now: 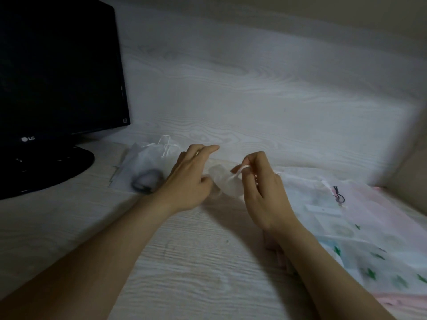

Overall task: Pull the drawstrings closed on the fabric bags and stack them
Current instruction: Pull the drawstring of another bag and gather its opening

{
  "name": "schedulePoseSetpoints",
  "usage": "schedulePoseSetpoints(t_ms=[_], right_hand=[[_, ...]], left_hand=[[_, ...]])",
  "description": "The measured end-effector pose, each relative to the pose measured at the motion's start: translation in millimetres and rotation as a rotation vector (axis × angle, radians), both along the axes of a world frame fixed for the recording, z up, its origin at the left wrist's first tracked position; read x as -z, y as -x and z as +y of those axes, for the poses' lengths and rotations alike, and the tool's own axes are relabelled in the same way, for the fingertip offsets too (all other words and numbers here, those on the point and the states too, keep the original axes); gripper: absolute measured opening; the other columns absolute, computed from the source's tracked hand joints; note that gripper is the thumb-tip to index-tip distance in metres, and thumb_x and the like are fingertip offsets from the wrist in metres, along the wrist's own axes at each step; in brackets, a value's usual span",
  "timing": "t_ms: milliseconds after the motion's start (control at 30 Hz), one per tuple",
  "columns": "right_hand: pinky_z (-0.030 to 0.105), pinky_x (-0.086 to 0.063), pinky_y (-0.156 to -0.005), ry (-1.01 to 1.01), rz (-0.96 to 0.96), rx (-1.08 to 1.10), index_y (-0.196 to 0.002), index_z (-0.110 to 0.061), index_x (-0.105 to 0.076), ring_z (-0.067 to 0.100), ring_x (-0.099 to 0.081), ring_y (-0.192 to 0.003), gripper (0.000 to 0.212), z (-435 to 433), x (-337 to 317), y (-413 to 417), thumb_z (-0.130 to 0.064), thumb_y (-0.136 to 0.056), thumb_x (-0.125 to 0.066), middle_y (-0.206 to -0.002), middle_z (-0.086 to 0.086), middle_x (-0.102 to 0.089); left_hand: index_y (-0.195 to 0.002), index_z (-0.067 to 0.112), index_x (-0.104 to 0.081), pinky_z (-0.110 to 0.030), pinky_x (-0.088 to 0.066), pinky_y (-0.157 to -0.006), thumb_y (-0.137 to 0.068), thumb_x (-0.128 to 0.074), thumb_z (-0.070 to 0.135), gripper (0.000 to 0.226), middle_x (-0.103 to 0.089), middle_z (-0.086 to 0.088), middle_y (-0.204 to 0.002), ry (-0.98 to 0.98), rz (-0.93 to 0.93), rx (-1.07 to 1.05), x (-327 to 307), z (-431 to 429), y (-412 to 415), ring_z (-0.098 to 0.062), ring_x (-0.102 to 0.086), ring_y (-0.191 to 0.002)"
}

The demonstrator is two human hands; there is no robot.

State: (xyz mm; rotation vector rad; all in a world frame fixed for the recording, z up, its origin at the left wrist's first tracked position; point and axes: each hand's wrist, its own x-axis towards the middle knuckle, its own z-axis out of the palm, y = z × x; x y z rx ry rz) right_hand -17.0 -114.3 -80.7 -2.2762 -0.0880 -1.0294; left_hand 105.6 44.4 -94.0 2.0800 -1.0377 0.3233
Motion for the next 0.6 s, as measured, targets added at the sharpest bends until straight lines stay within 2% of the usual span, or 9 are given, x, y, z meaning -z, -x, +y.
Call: schedulePoseSetpoints(t_ms=[67, 133, 200, 300, 400, 500, 600], right_hand=[[0.034, -0.041, -0.062, -0.080, -0.066, -0.041, -0.103, -0.020, -0.047, 0.015, -0.054, -0.066, 0.011, 4.4, -3.3, 1.6, -0.019, -0.110, -0.039, -0.077, 0.000, -0.061], [0.032, -0.040, -0.061, -0.176, -0.145, -0.057, -0.106, -0.019, -0.047, 0.013, -0.049, -0.062, 0.011, 6.6, -5.6, 1.4, -0.018, -0.111, -0.037, -0.074, 0.000, -0.055], [0.034, -0.041, -0.062, -0.275, -0.210, -0.054, -0.112, -0.019, -0.047, 0.012, -0.049, -0.062, 0.010, 6.7, -6.7, 1.1, -0.022, -0.112, -0.036, -0.071, -0.007, -0.053], [0.028, -0.041, -0.061, -0.383, -0.253, -0.047, -0.126, -0.021, -0.042, 0.007, -0.047, -0.058, 0.015, 6.5, -7.5, 6.2, -0.023, -0.112, -0.039, -0.061, -0.010, -0.053], [0.027, -0.042, -0.060, -0.377, -0.237, -0.059, -0.132, -0.028, -0.034, 0.012, -0.051, -0.058, 0.035, 10.1, -8.0, 11.5, -0.017, -0.105, -0.051, -0.063, -0.004, -0.056], [0.033, -0.049, -0.065, -0.301, -0.218, -0.064, -0.130, -0.028, -0.033, 0.016, -0.061, -0.066, 0.046, 12.9, -5.9, 8.7, -0.013, -0.098, -0.062, -0.073, -0.003, -0.063], [0.027, -0.052, -0.063, -0.219, -0.120, -0.118, -0.123, -0.024, -0.045, 0.018, -0.068, -0.072, 0.034, 17.1, 0.2, 0.6, -0.010, -0.098, -0.063, -0.086, -0.003, -0.068]], left_hand=[[-0.136, 0.032, -0.057, -0.028, -0.033, -0.114, -0.096, -0.056, 0.024, 0.041, -0.045, 0.014, -0.144, 0.038, 0.101, 0.028, -0.8, -0.9, -2.3, -0.009, -0.041, -0.136], [-0.107, 0.030, -0.064, -0.028, -0.042, -0.095, -0.100, -0.056, 0.032, 0.011, -0.060, 0.016, -0.116, 0.077, 0.240, 0.062, -3.3, -2.2, -3.9, -0.008, -0.056, -0.112], [-0.090, 0.031, -0.059, -0.033, -0.044, -0.078, -0.100, -0.056, 0.039, 0.013, -0.060, 0.019, -0.084, 0.136, 0.308, 0.112, -5.3, -3.1, -3.0, -0.008, -0.056, -0.083], [-0.094, 0.026, -0.052, -0.029, -0.039, -0.064, -0.108, -0.055, 0.029, 0.014, -0.052, 0.015, -0.064, 0.232, 0.290, 0.170, -8.4, -4.1, 2.0, -0.006, -0.044, -0.060], [-0.108, 0.020, -0.045, -0.020, -0.039, -0.056, -0.112, -0.049, 0.026, 0.008, -0.057, 0.014, -0.061, 0.339, 0.262, 0.171, -17.8, -3.8, 12.3, -0.002, -0.045, -0.054], [-0.113, 0.023, -0.041, -0.022, -0.042, -0.055, -0.113, -0.043, 0.031, 0.008, -0.057, 0.009, -0.064, 0.448, 0.149, 0.018, -24.5, -4.0, 17.2, -0.003, -0.050, -0.055], [-0.110, 0.022, -0.042, -0.032, -0.040, -0.058, -0.113, -0.044, 0.029, 0.008, -0.057, 0.008, -0.072, 0.518, -0.009, -0.209, -24.8, -1.2, 11.9, -0.008, -0.055, -0.062]])
